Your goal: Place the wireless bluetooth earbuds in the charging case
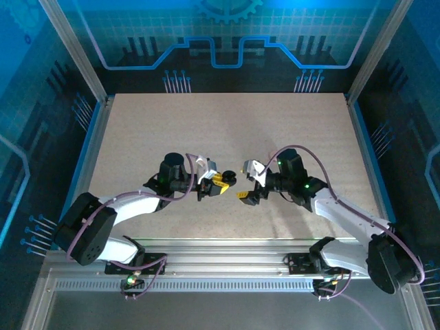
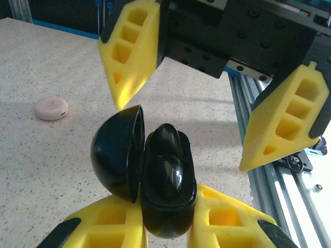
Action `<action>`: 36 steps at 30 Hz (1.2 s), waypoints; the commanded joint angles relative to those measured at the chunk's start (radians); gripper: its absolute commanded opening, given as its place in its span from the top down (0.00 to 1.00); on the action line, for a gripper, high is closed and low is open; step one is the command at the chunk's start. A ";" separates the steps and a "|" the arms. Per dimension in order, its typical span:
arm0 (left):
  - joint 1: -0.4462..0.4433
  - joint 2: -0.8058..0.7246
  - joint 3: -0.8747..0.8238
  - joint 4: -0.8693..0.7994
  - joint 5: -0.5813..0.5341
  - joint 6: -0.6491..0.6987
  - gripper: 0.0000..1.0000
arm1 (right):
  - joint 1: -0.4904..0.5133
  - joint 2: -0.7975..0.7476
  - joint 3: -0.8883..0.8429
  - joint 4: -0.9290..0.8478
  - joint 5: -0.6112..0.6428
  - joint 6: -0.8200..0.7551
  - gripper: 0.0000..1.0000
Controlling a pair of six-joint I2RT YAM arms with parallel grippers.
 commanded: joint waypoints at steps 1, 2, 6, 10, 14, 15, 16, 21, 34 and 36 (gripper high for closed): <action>-0.004 -0.026 0.006 0.007 0.042 0.038 0.93 | -0.011 0.041 0.050 -0.038 -0.034 -0.028 0.15; -0.006 -0.026 0.007 0.007 0.043 0.038 0.93 | -0.011 0.056 0.060 -0.041 -0.038 -0.027 0.15; -0.006 -0.027 0.009 0.000 0.038 0.046 0.93 | -0.011 0.129 0.123 -0.090 -0.098 -0.052 0.19; -0.006 -0.023 0.013 0.001 0.039 0.045 0.93 | -0.009 0.174 0.151 -0.098 -0.146 -0.082 0.22; -0.007 -0.025 0.013 0.001 0.036 0.043 0.93 | -0.008 0.200 0.176 -0.111 -0.188 -0.108 0.26; -0.007 -0.024 0.013 0.000 0.034 0.045 0.93 | -0.008 0.206 0.184 -0.123 -0.199 -0.117 0.28; -0.006 -0.024 0.012 -0.003 0.030 0.049 0.93 | -0.006 0.211 0.192 -0.136 -0.207 -0.129 0.29; -0.007 -0.021 0.013 -0.012 0.020 0.057 0.93 | -0.004 0.173 0.176 -0.139 -0.227 -0.180 0.37; -0.007 -0.035 0.015 -0.039 0.017 0.071 0.93 | -0.050 -0.072 0.004 -0.016 -0.159 -0.172 0.47; -0.006 -0.038 0.013 -0.032 0.023 0.070 0.93 | -0.055 -0.082 -0.001 -0.026 -0.138 -0.178 0.47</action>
